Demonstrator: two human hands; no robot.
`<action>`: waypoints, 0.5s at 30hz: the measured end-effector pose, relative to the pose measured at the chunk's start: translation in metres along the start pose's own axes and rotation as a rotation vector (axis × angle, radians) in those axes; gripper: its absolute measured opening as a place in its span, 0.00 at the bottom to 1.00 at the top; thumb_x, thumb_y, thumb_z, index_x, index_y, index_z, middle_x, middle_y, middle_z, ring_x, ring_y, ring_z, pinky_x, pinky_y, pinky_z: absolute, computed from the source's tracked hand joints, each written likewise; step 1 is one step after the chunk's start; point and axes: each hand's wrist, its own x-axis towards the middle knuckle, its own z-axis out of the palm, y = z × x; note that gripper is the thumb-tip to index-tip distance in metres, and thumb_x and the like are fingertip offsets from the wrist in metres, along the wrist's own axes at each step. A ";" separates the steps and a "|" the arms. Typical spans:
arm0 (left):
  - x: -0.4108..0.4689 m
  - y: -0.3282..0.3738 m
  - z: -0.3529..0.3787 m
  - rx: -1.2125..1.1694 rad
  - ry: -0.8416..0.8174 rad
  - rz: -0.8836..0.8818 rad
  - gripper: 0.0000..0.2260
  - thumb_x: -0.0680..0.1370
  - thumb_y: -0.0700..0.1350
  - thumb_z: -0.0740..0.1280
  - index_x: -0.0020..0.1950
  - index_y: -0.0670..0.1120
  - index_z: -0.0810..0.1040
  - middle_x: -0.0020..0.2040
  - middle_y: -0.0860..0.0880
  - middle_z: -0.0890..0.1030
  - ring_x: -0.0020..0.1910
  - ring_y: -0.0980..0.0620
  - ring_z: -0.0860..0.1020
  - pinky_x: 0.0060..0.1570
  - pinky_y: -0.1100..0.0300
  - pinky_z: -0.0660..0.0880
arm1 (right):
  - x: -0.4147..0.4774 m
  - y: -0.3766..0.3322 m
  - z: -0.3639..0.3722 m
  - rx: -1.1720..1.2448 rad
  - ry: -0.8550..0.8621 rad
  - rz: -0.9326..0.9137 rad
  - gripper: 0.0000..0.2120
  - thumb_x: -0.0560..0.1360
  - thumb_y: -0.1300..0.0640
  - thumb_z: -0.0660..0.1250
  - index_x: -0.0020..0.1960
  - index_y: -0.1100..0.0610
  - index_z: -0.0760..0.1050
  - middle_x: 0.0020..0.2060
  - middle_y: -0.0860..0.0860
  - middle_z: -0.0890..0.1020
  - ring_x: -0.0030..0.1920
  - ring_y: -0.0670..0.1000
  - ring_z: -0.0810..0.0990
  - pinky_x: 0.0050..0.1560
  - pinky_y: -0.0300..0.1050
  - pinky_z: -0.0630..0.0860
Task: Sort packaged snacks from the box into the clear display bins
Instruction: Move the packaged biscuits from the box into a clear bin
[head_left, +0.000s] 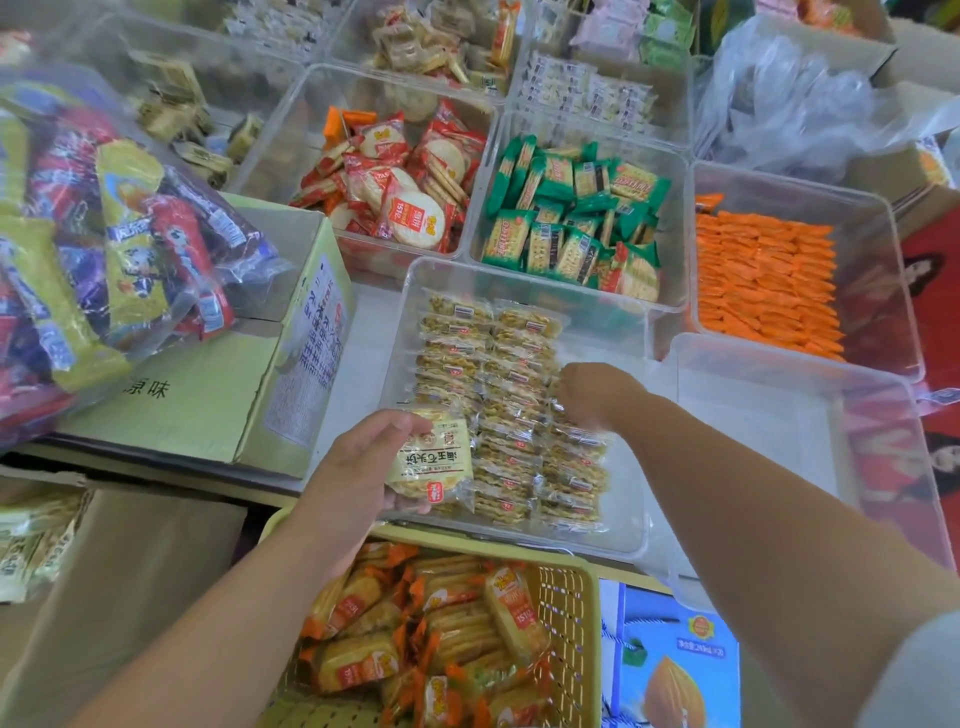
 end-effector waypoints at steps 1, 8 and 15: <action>0.000 0.000 0.000 0.006 -0.001 0.003 0.13 0.86 0.49 0.61 0.51 0.50 0.85 0.56 0.53 0.84 0.51 0.41 0.86 0.45 0.48 0.83 | 0.001 -0.002 0.002 0.043 -0.021 0.011 0.19 0.86 0.53 0.49 0.66 0.61 0.72 0.63 0.60 0.78 0.61 0.61 0.76 0.61 0.53 0.74; 0.001 0.003 0.003 0.020 0.029 -0.002 0.13 0.86 0.50 0.60 0.50 0.50 0.84 0.50 0.56 0.86 0.49 0.41 0.86 0.43 0.50 0.83 | 0.000 -0.009 0.020 0.246 0.077 0.121 0.24 0.84 0.45 0.49 0.64 0.61 0.73 0.60 0.61 0.78 0.56 0.61 0.77 0.55 0.52 0.73; -0.002 0.005 0.012 0.073 0.072 0.024 0.11 0.86 0.51 0.61 0.52 0.55 0.83 0.49 0.55 0.87 0.50 0.46 0.87 0.49 0.50 0.84 | -0.065 -0.025 0.028 0.395 0.519 -0.056 0.21 0.81 0.44 0.62 0.71 0.51 0.72 0.70 0.49 0.74 0.68 0.54 0.72 0.66 0.50 0.72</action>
